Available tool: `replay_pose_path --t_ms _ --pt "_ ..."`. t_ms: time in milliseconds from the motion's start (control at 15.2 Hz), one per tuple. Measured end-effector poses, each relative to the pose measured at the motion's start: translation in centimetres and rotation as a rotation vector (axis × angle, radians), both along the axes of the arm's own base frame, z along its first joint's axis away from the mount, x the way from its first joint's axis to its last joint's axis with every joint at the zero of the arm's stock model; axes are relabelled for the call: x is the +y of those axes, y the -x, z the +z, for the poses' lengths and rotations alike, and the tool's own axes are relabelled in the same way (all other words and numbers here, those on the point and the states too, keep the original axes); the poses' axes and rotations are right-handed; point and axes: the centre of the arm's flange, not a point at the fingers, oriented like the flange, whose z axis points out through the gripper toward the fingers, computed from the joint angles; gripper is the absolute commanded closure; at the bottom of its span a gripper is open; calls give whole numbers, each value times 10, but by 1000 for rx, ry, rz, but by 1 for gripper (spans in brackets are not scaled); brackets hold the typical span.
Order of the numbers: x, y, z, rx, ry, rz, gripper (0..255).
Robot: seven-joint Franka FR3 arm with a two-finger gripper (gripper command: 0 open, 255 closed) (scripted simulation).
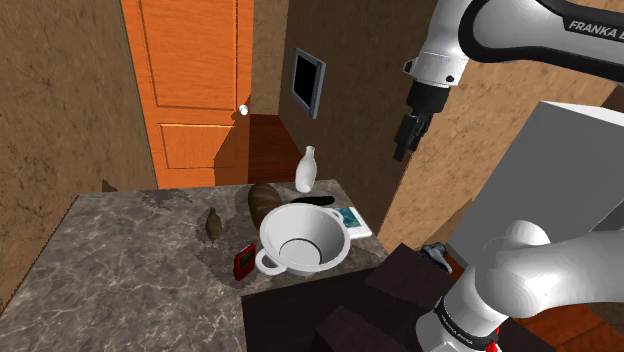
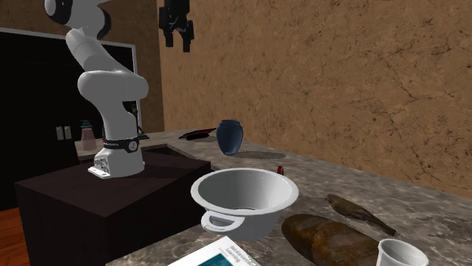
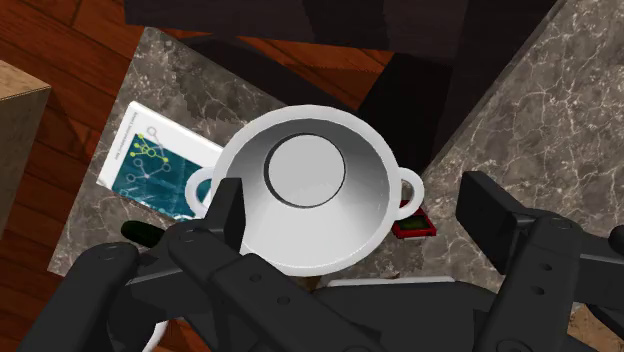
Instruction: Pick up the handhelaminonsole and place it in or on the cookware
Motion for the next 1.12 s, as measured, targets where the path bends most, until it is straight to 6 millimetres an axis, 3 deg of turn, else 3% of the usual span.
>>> replay_pose_path --t_ms 132,330,1122 --pt "4 -1 -5 0 0 -10 0" --pt "26 -8 -29 -1 -2 -69 0" --pt "120 -53 -145 -9 -13 -349 0"
